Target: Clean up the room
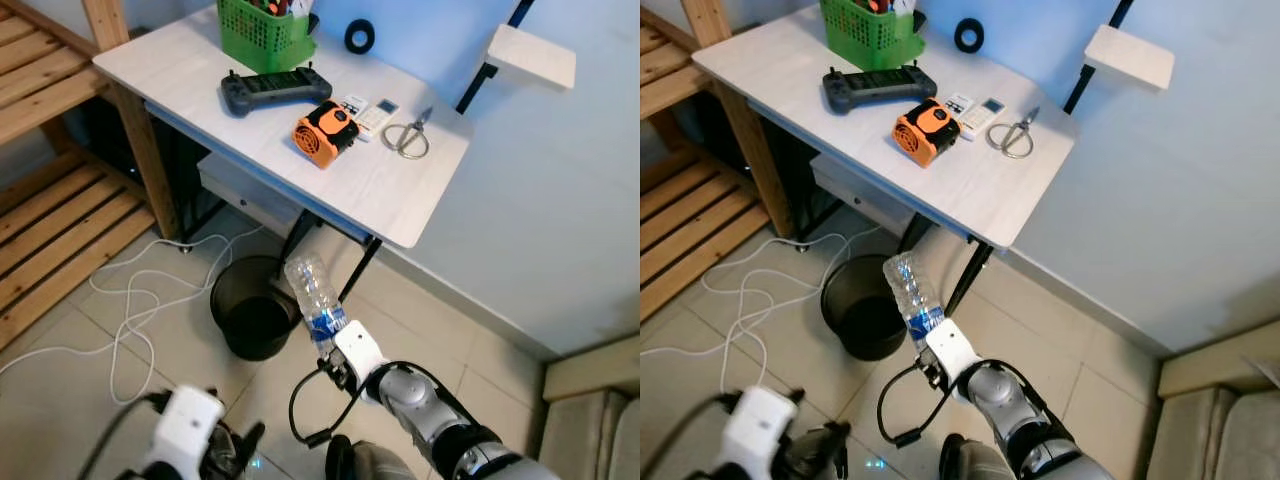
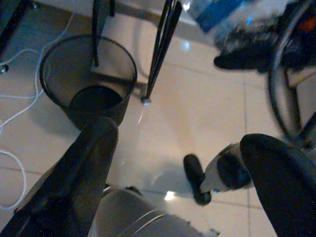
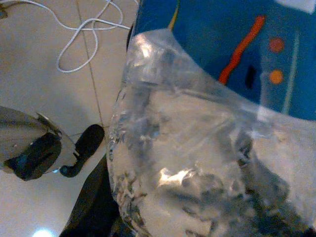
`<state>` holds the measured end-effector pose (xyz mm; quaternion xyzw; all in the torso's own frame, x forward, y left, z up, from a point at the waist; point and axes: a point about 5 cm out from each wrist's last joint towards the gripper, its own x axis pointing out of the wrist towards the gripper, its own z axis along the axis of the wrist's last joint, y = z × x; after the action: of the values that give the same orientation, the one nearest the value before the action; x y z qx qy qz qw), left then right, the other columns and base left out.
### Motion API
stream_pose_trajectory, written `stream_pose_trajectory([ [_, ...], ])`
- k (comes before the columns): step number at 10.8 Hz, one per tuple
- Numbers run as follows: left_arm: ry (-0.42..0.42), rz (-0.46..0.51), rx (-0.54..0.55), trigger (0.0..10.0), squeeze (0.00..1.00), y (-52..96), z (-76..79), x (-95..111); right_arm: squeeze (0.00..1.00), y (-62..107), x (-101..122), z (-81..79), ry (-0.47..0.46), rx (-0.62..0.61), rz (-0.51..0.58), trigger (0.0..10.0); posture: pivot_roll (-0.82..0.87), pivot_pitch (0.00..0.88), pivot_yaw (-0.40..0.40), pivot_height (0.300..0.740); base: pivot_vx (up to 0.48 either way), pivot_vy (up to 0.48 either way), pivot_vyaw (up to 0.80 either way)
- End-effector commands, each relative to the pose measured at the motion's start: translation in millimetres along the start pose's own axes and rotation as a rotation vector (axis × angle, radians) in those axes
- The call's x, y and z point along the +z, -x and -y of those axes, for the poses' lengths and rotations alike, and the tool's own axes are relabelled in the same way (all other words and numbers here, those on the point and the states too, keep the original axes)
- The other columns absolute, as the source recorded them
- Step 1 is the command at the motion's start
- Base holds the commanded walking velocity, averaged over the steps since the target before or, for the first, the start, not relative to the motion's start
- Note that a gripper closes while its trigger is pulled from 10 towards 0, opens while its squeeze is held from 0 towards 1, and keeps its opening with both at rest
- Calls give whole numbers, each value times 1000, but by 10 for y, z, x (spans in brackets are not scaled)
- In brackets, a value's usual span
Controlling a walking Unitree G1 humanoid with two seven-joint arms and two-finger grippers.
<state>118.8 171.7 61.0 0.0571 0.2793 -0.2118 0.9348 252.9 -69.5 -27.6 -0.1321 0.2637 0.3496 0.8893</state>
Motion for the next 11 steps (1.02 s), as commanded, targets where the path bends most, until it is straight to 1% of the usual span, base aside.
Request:
stream_pose_trajectory([
  [1, 21, -10, -13, 10000, 0, 35, 32, -6, 0, 26, -19, 68, 2, -26, -1, 10000, 243, 222, -181, 740, 0, 0, 0],
  [2, -24, 36, 116, 10000, 0, 61, -117, 81, 0, 21, 9, 102, 0, -45, 4, 10000, 245, 223, -182, 740, 0, 0, 0],
  [3, 0, 98, 246, 10000, 0, 65, -224, 181, 0, 20, 26, 123, -5, -56, 10, 10000, 234, 226, -184, 740, 0, 0, 0],
  [4, 98, 110, 338, 10000, 0, 90, -226, 170, 0, 25, 26, 133, 5, -54, 11, 10000, 225, 229, -187, 740, 0, 0, 0],
  [5, 166, 94, 362, 10000, 0, 101, -156, 103, 0, 35, 29, 176, 1, -67, 9, 10000, 218, 233, -192, 740, 0, 0, 0],
  [7, 219, 81, 394, 10000, 0, 84, -141, 61, 0, 38, 43, 206, -8, -76, 11, 10000, 214, 235, -194, 740, 0, 0, 0],
  [8, 227, 83, 403, 10000, 0, 77, -137, 64, 0, 38, 44, 207, -8, -77, 11, 10000, 213, 236, -195, 740, 0, 0, 0],
  [9, 227, 84, 405, 10000, 0, 69, -134, 68, 0, 35, 48, 205, 0, -76, 10, 10000, 212, 238, -195, 740, 0, 300, 0],
  [11, 225, 90, 401, 10000, 0, 46, -109, 80, 0, 26, 37, 167, 24, -51, -2, 10000, 211, 243, -199, 740, 0, 480, 656],
])
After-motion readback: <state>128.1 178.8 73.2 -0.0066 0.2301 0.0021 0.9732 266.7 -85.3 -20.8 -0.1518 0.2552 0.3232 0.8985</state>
